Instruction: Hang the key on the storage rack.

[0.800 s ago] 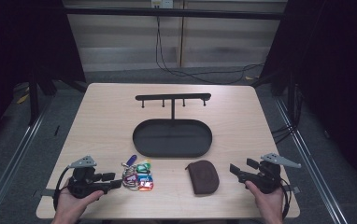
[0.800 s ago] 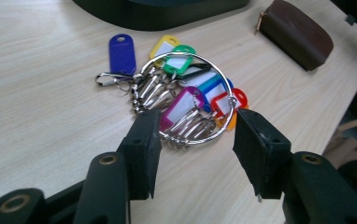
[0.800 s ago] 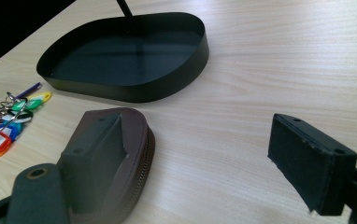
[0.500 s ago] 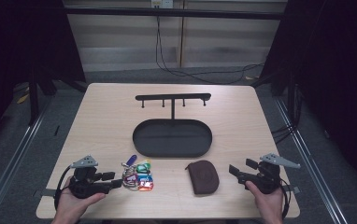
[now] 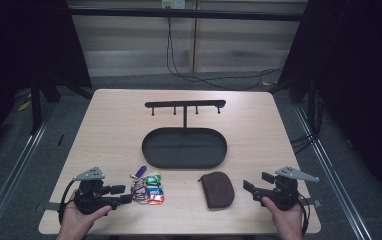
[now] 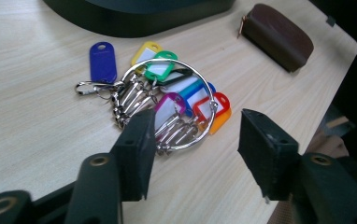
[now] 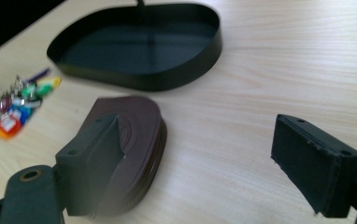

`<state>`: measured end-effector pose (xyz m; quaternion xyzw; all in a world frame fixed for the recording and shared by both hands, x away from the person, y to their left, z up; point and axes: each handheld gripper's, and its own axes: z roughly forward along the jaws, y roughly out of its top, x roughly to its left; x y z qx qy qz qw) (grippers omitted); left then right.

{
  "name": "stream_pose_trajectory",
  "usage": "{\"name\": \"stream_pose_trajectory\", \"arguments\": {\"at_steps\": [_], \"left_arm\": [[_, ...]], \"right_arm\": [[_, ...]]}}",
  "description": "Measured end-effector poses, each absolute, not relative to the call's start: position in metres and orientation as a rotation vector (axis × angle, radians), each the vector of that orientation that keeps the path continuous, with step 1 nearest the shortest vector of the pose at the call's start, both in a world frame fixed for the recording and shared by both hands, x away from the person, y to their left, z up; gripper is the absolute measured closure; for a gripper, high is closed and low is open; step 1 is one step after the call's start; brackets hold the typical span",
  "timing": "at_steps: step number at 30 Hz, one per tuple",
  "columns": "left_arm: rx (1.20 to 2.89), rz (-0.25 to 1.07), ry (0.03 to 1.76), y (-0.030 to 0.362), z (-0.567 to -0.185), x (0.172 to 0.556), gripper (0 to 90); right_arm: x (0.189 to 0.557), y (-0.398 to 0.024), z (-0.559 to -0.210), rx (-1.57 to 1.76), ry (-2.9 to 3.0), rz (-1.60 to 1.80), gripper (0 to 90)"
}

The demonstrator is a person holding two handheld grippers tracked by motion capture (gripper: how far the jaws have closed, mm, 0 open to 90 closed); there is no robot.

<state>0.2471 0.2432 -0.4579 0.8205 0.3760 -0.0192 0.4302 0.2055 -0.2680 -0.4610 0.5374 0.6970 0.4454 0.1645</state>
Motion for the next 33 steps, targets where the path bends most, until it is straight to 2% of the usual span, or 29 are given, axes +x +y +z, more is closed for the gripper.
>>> {"name": "stream_pose_trajectory", "arguments": {"at_steps": [1, 2, 8, 9, 20, 33], "left_arm": [[2.069, -0.039, 0.933, 0.241, -0.458, 0.246, 50.4], [2.106, -0.018, 0.91, 0.238, -0.456, 0.244, 54.1], [2.152, 0.008, 0.889, 0.23, -0.449, 0.244, 55.3], [2.169, -0.021, 0.87, 0.226, -0.448, 0.243, 58.6], [2.191, 0.009, 0.897, 0.218, -0.44, 0.25, 65.1], [2.327, 0.015, 0.835, 0.195, -0.425, 0.264, 64.9]], "right_arm": [[0.206, -0.266, -0.462, 1.515, 2.013, 1.252, 17.0], [0.206, -0.263, -0.462, 1.508, 2.025, 1.247, 17.1], [0.206, -0.26, -0.46, 1.485, 2.066, 1.174, 17.9], [0.205, -0.259, -0.462, 1.496, 2.075, 1.169, 18.3], [0.198, -0.261, -0.462, 1.502, 2.026, 1.217, 18.2], [0.201, -0.26, -0.462, 1.511, 2.026, 1.218, 19.0]]}}
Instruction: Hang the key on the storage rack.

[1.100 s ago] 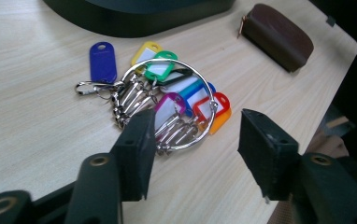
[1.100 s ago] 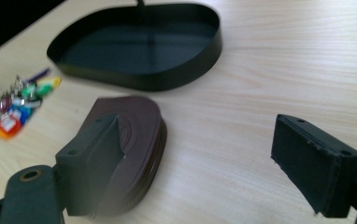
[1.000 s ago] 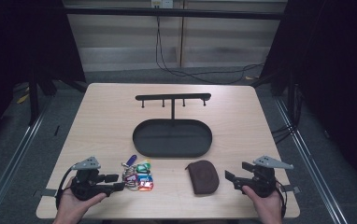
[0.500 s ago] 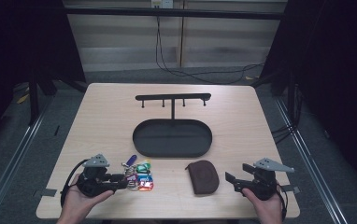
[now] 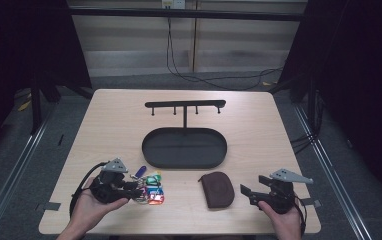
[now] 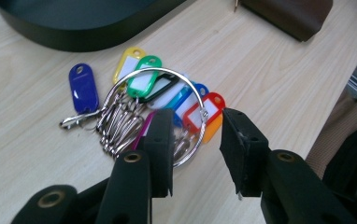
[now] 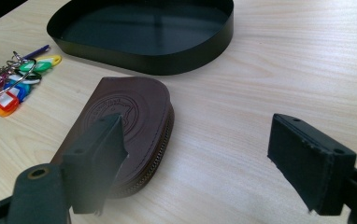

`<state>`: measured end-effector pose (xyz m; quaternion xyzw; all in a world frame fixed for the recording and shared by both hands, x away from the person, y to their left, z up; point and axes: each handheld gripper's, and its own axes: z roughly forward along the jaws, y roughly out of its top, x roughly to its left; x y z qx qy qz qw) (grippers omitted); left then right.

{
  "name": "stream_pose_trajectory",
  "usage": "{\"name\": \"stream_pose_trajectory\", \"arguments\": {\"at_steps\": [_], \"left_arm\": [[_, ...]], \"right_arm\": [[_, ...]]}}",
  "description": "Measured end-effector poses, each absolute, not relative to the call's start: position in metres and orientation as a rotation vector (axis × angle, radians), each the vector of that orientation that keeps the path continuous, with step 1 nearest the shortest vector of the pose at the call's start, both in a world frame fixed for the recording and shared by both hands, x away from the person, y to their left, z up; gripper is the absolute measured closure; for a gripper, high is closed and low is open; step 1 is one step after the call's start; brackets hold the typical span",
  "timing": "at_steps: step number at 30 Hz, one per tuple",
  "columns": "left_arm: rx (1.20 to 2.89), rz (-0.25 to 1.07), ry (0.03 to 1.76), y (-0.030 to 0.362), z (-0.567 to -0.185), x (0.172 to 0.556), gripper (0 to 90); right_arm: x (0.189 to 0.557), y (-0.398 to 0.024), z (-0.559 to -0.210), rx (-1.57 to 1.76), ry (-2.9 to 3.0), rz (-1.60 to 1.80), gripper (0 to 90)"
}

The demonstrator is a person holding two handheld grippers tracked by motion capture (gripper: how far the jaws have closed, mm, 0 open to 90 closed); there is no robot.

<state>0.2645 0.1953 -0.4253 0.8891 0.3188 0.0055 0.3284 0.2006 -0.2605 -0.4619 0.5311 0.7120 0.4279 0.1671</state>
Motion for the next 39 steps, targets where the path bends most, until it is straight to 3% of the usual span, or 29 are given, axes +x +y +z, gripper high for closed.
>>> {"name": "stream_pose_trajectory", "arguments": {"at_steps": [14, 23, 35, 39], "left_arm": [[2.421, -0.043, 0.83, 0.177, -0.425, 0.278, 61.6], [2.485, -0.11, 0.854, 0.159, -0.428, 0.288, 71.6], [2.567, -0.19, 0.857, 0.141, -0.439, 0.3, 72.2], [2.609, -0.202, 0.859, 0.133, -0.442, 0.303, 76.1]], "right_arm": [[0.202, -0.26, -0.462, 1.51, 2.032, 1.214, 19.7], [0.202, -0.261, -0.462, 1.518, 2.028, 1.211, 19.7], [0.204, -0.259, -0.463, 1.514, 2.04, 1.199, 19.7], [0.205, -0.259, -0.464, 1.517, 2.038, 1.196, 19.7]]}}
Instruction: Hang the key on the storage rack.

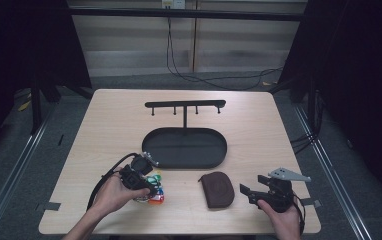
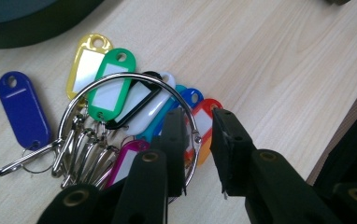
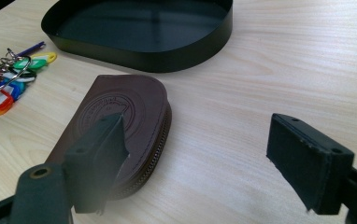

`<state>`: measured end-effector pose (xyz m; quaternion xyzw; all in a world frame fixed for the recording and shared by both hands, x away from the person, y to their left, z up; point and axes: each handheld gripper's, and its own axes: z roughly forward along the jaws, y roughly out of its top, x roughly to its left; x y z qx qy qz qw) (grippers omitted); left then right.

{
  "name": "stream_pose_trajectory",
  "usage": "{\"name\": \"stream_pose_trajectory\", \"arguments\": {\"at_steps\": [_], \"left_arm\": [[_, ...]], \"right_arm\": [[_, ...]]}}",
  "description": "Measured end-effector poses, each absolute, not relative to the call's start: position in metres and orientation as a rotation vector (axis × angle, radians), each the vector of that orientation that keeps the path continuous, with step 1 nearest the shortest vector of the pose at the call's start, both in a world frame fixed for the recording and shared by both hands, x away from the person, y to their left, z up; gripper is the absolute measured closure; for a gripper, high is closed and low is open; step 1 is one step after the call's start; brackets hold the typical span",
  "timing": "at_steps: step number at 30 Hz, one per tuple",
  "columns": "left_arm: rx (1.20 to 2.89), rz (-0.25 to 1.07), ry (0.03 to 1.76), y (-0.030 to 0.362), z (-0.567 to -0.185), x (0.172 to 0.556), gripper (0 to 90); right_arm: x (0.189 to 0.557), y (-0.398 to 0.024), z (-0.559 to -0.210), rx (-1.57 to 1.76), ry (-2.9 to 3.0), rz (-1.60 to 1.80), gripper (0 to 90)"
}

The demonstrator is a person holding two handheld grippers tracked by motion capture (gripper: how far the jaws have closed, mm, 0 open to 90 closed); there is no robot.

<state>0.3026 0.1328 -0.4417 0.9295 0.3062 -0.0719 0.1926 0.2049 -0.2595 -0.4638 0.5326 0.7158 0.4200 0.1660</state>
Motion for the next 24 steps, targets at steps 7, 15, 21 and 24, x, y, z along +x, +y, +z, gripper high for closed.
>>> {"name": "stream_pose_trajectory", "arguments": {"at_steps": [7, 15, 21, 24], "left_arm": [[2.66, -0.239, 0.902, 0.118, -0.449, 0.311, 79.8], [2.697, -0.261, 0.953, 0.108, -0.456, 0.318, 75.7], [2.747, -0.208, 0.954, 0.102, -0.458, 0.315, 70.1], [2.767, -0.179, 0.943, 0.101, -0.46, 0.311, 71.9]], "right_arm": [[0.205, -0.259, -0.464, 1.518, 2.042, 1.192, 19.7], [0.206, -0.259, -0.465, 1.524, 2.043, 1.192, 19.6], [0.206, -0.26, -0.465, 1.526, 2.039, 1.193, 19.5], [0.206, -0.26, -0.465, 1.526, 2.037, 1.194, 19.5]]}}
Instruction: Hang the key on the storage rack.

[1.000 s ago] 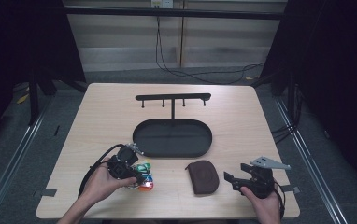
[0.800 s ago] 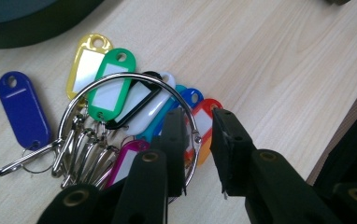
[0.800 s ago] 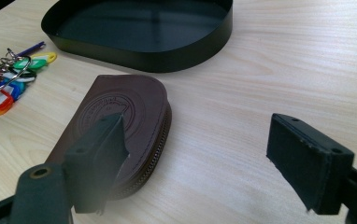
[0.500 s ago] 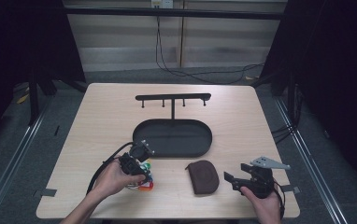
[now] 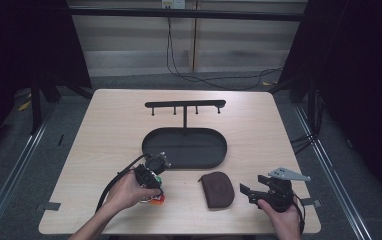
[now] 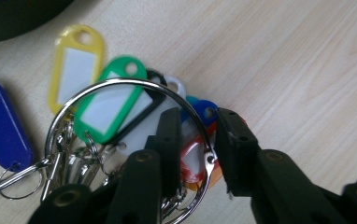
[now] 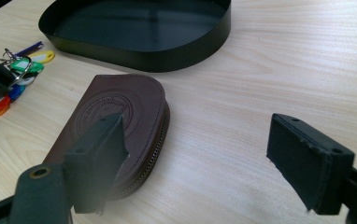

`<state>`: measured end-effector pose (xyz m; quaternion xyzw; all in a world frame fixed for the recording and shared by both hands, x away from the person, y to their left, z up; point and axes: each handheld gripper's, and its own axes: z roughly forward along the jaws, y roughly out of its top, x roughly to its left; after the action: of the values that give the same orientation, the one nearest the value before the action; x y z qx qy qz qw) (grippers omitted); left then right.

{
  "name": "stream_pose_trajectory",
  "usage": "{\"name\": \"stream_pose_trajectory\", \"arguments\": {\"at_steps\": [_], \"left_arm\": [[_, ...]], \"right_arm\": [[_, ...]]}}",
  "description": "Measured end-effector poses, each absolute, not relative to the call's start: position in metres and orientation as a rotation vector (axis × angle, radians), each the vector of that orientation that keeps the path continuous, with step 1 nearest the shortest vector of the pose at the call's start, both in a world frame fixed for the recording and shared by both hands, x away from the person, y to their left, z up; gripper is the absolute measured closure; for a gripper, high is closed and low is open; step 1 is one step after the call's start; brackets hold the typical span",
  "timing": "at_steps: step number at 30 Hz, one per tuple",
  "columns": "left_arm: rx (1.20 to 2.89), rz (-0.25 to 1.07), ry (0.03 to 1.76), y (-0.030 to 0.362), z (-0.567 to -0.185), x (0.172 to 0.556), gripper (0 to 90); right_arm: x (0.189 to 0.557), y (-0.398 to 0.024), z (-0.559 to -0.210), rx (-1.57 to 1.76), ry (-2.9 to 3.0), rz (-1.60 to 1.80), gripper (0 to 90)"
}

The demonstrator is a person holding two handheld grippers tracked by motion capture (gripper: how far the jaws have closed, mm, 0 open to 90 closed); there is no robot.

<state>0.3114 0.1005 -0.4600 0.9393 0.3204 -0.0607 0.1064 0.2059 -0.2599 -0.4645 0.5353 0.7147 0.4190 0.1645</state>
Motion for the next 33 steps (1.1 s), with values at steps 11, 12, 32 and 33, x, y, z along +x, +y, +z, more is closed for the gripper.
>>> {"name": "stream_pose_trajectory", "arguments": {"at_steps": [11, 12, 32, 33], "left_arm": [[2.8, -0.198, 0.92, 0.094, -0.461, 0.309, 72.0], [2.811, -0.183, 0.913, 0.094, -0.46, 0.308, 72.0], [2.858, -0.246, 0.849, 0.105, -0.455, 0.304, 82.9], [2.85, -0.245, 0.85, 0.105, -0.454, 0.304, 82.9]], "right_arm": [[0.207, -0.259, -0.465, 1.535, 2.038, 1.181, 19.8], [0.207, -0.259, -0.465, 1.534, 2.038, 1.179, 19.9], [0.209, -0.26, -0.466, 1.549, 2.037, 1.178, 20.2], [0.209, -0.26, -0.466, 1.549, 2.037, 1.178, 20.2]]}}
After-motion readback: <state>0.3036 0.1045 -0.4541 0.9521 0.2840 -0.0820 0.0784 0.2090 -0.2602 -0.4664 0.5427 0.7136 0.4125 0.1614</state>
